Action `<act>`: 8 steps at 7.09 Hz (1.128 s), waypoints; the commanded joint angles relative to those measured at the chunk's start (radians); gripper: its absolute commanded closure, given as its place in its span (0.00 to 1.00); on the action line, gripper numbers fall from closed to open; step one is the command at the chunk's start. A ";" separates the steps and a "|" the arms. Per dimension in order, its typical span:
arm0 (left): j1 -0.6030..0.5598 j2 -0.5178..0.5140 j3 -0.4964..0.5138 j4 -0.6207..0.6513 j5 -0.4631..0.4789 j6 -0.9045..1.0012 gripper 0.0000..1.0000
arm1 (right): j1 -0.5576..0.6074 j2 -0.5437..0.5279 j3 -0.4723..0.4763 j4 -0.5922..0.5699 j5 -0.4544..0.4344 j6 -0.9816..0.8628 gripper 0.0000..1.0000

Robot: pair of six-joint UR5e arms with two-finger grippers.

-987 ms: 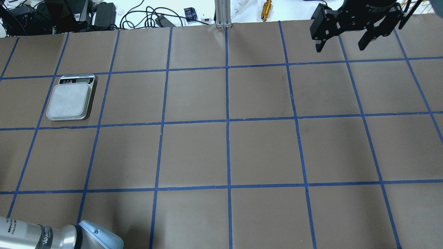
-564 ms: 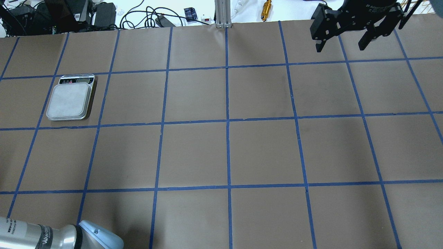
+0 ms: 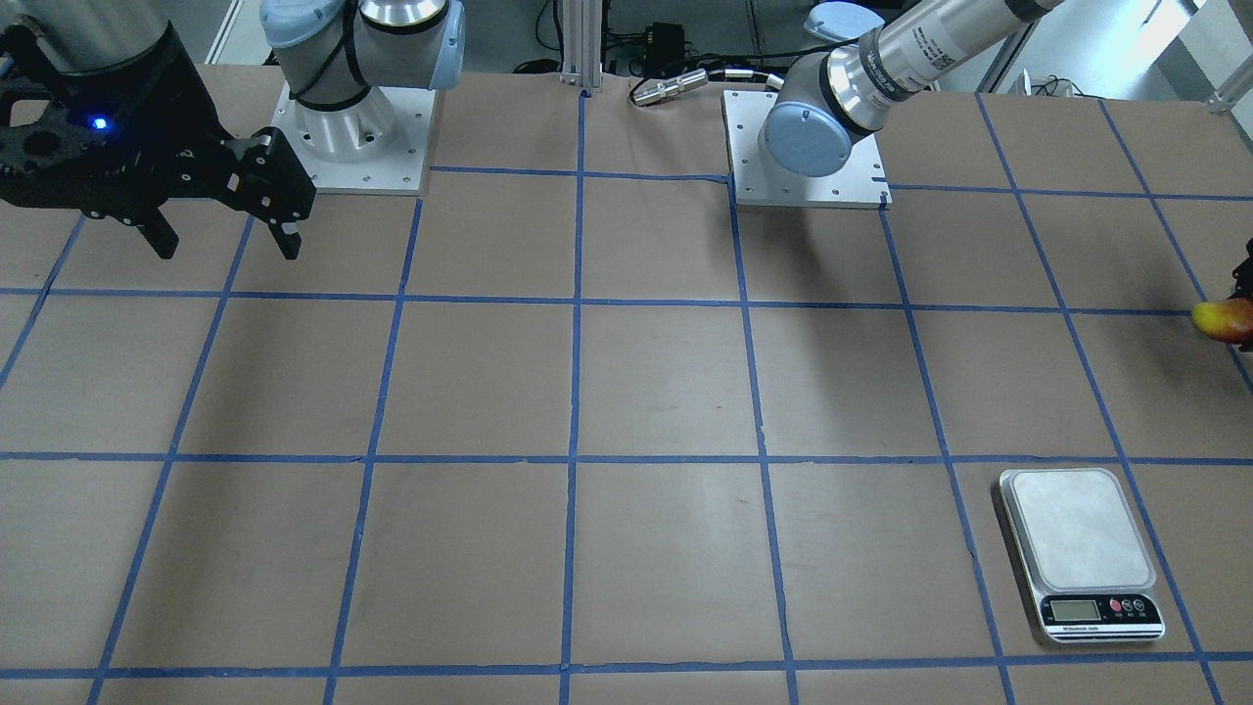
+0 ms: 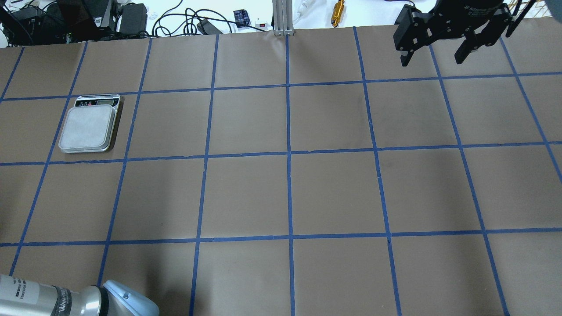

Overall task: Weigh mango
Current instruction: 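Lift the mango with the left gripper and carry it over the scale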

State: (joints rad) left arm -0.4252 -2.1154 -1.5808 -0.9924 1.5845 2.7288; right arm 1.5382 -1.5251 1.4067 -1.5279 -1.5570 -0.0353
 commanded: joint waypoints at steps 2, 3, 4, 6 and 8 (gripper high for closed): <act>-0.223 0.038 0.091 -0.025 0.002 -0.171 0.97 | 0.000 -0.001 0.000 0.000 0.002 0.000 0.00; -0.315 0.038 0.094 -0.026 0.006 -0.264 0.97 | 0.000 0.000 0.000 0.000 0.000 0.000 0.00; -0.392 0.032 0.094 -0.040 0.003 -0.381 0.97 | 0.000 0.000 0.000 0.000 0.002 0.000 0.00; -0.528 0.017 0.094 -0.046 0.000 -0.656 0.97 | 0.000 -0.001 0.000 0.000 0.002 0.000 0.00; -0.608 -0.023 0.093 -0.042 -0.003 -0.777 0.97 | 0.000 0.000 0.000 0.000 0.002 0.000 0.00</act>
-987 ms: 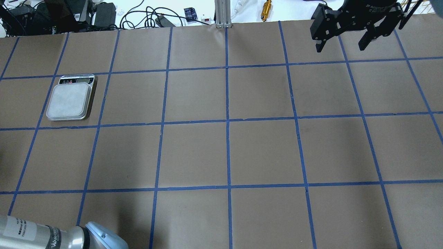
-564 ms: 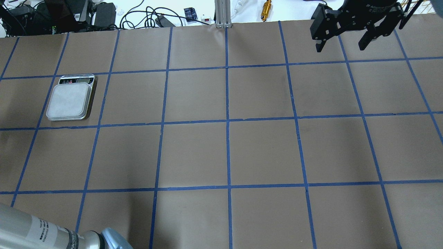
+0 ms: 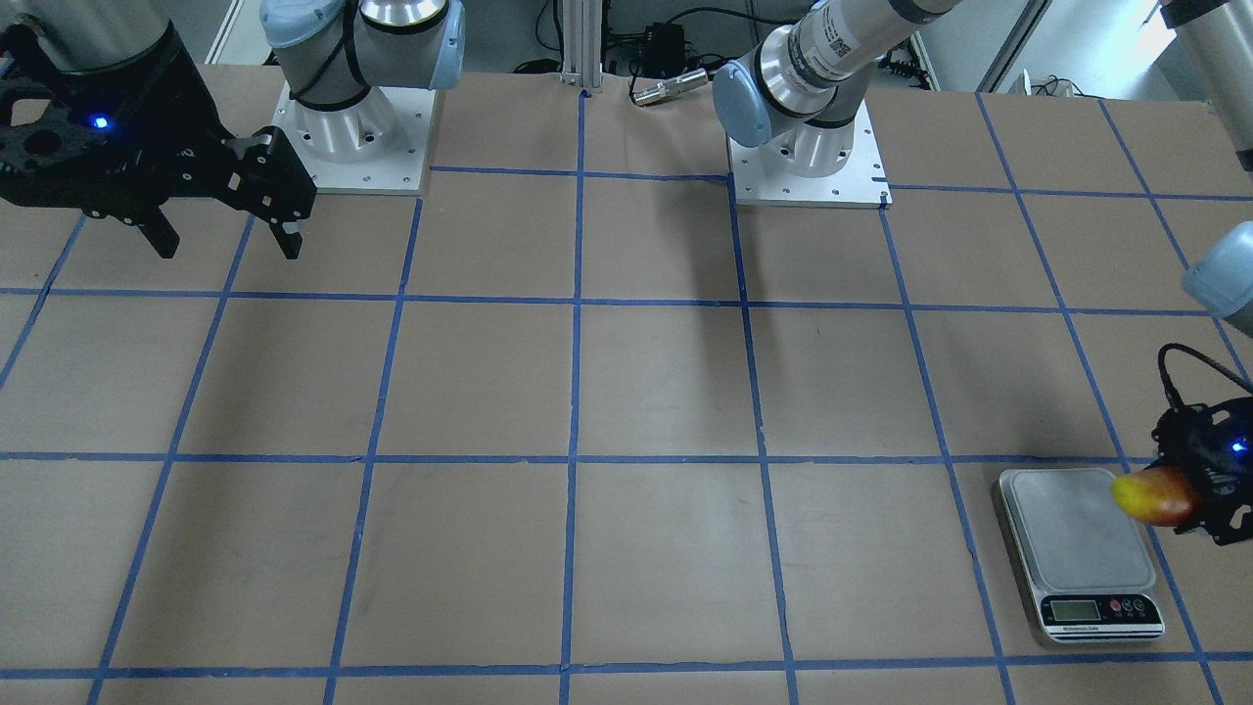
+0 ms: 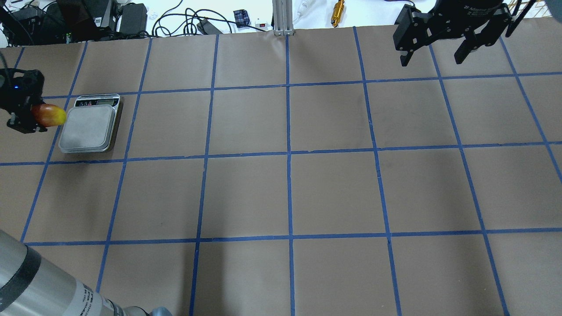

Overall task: Weigh mango
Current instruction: 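Lift the mango with the left gripper and carry it over the scale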

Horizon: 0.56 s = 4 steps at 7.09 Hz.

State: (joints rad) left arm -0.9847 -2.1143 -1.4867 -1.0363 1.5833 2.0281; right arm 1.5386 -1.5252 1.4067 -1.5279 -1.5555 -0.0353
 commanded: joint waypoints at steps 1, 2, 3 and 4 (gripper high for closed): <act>-0.057 -0.041 0.005 0.011 -0.011 -0.080 0.97 | 0.000 -0.001 0.000 0.000 -0.001 0.000 0.00; -0.058 -0.049 0.005 0.010 -0.013 -0.077 0.97 | -0.002 0.000 0.000 0.000 -0.002 0.000 0.00; -0.058 -0.053 0.008 0.012 -0.013 -0.069 0.97 | 0.000 0.000 0.000 0.000 0.000 0.000 0.00; -0.058 -0.065 0.009 0.012 -0.034 -0.069 0.97 | -0.002 0.000 0.000 0.000 -0.001 0.000 0.00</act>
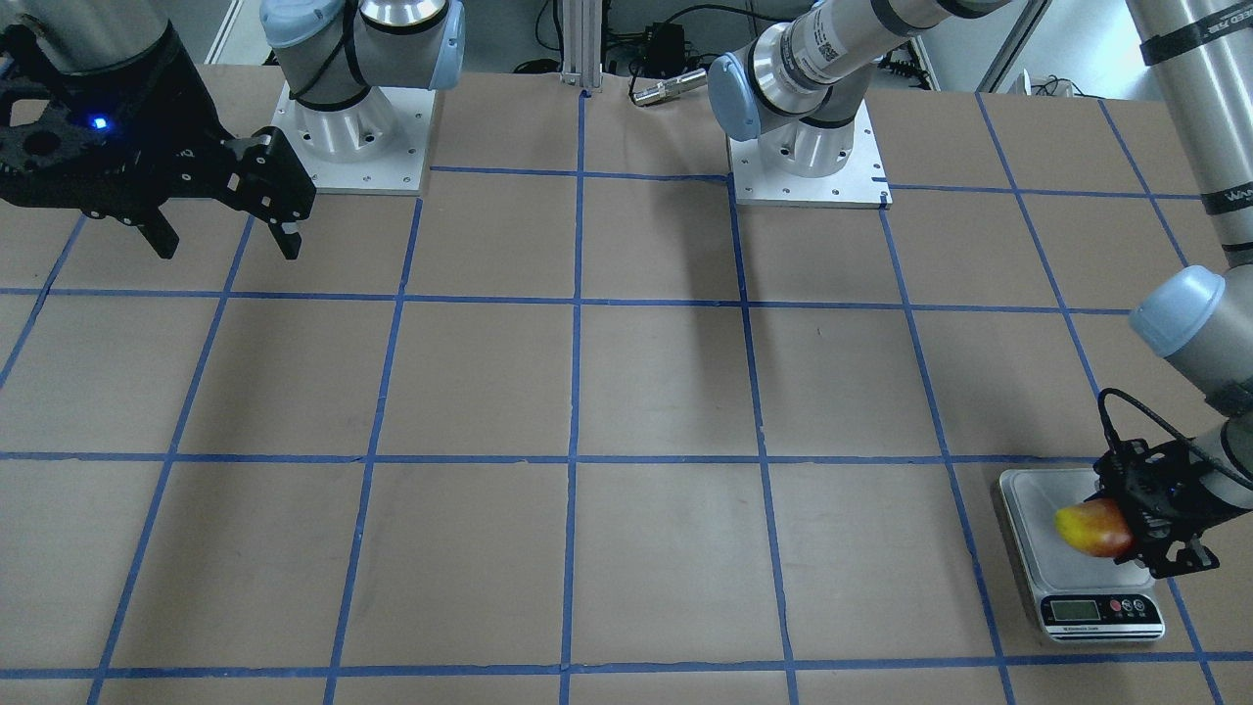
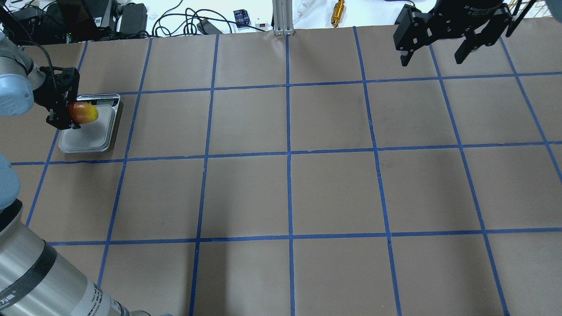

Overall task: Weigh mango
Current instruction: 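Lift the mango with the left gripper and carry it over the scale, then lower the mango onto the scale pan and open the left gripper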

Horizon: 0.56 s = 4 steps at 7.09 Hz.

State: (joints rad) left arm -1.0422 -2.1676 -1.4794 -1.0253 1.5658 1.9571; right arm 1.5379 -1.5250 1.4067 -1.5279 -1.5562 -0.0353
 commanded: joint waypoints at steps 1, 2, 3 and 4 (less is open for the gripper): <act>-0.001 -0.021 0.010 0.002 -0.030 0.003 0.97 | 0.001 0.000 0.000 0.000 -0.001 0.000 0.00; -0.001 -0.029 0.016 0.002 -0.030 0.008 0.96 | 0.001 0.000 0.000 0.000 0.001 0.000 0.00; -0.001 -0.034 0.016 0.002 -0.029 0.008 0.60 | 0.001 -0.001 0.000 0.000 -0.001 0.000 0.00; -0.001 -0.034 0.014 0.001 -0.030 0.008 0.12 | -0.001 0.000 0.000 0.000 -0.001 0.000 0.00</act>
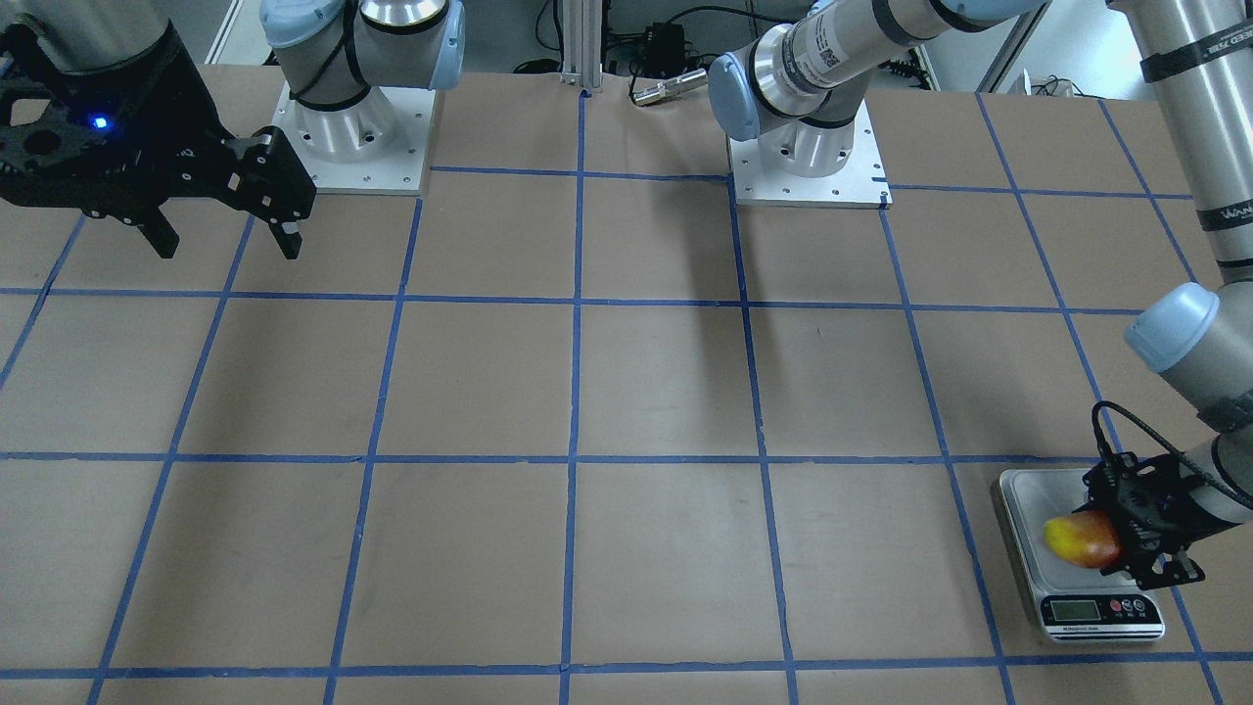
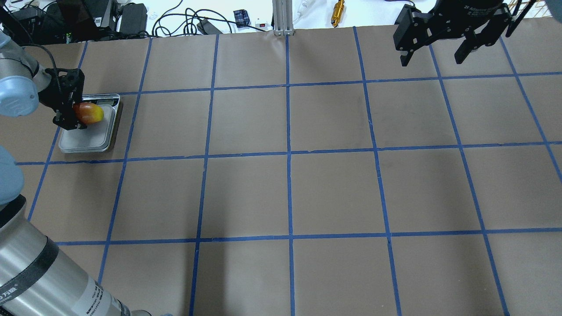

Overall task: Weigh mango
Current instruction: 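Lower the mango onto the scale pan and open the left gripper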

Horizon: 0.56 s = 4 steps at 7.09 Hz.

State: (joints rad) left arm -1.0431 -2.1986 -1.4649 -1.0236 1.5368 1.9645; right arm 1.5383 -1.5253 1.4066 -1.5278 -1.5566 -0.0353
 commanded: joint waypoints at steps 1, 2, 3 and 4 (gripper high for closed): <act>0.000 -0.003 0.000 -0.001 -0.001 0.001 0.10 | 0.000 0.000 0.000 0.000 0.001 0.000 0.00; 0.000 0.003 0.000 -0.001 -0.001 0.001 0.09 | 0.000 -0.001 0.000 0.000 0.000 0.000 0.00; -0.002 0.029 0.000 -0.012 0.002 -0.013 0.09 | 0.000 0.000 0.000 0.000 0.000 0.000 0.00; -0.011 0.074 -0.009 -0.041 0.008 -0.022 0.09 | 0.000 0.000 0.000 0.000 0.000 0.000 0.00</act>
State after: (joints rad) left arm -1.0467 -2.1667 -1.4674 -1.0396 1.5391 1.9530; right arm 1.5386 -1.5252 1.4067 -1.5278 -1.5568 -0.0353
